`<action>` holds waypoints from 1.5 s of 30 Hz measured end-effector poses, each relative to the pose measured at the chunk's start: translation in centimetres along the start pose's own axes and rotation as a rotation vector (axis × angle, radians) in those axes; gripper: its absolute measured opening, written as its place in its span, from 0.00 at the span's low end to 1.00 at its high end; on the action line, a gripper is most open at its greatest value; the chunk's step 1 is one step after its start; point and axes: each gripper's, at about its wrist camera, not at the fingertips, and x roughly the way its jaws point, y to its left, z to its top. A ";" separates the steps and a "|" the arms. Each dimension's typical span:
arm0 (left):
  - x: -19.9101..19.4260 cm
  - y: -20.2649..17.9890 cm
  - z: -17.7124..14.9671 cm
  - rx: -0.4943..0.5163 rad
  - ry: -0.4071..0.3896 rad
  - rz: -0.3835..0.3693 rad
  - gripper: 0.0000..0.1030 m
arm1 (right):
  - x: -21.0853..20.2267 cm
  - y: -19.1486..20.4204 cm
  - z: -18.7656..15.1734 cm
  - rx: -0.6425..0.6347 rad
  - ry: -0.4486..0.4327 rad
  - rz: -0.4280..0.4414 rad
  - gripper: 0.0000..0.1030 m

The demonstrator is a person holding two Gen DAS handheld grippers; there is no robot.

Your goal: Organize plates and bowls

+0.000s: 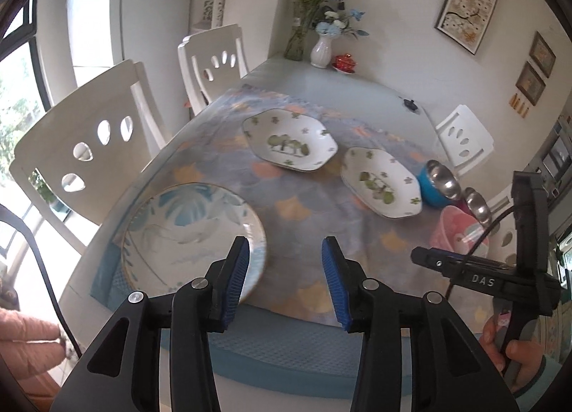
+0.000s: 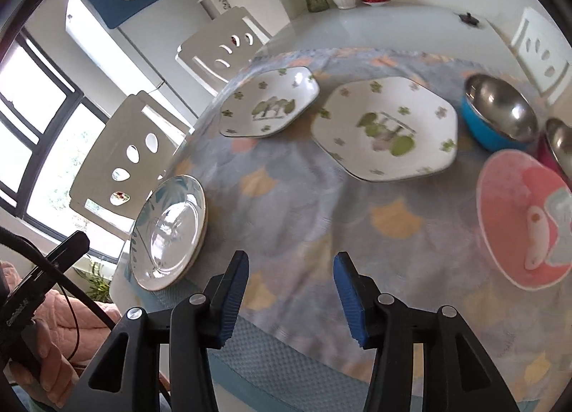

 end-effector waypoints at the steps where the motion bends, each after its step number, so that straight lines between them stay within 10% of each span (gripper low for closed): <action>1: -0.3 -0.4 -0.1 0.003 -0.004 0.002 0.39 | -0.2 -0.4 -0.1 0.003 0.002 0.002 0.46; 13: -1.2 -3.7 -0.4 0.031 0.010 0.058 0.44 | -0.6 -3.4 -0.5 0.038 0.013 0.057 0.48; 17: -2.3 -3.9 -0.6 0.045 -0.018 0.094 0.62 | 0.4 -3.8 -0.7 0.057 0.027 0.072 0.48; 29: 1.4 -1.1 3.5 0.158 0.005 0.143 0.62 | 1.3 0.3 3.2 0.029 -0.022 0.069 0.53; 45: 20.4 8.3 17.7 -0.008 0.275 -0.145 0.60 | 10.9 3.9 12.2 0.278 -0.002 0.096 0.64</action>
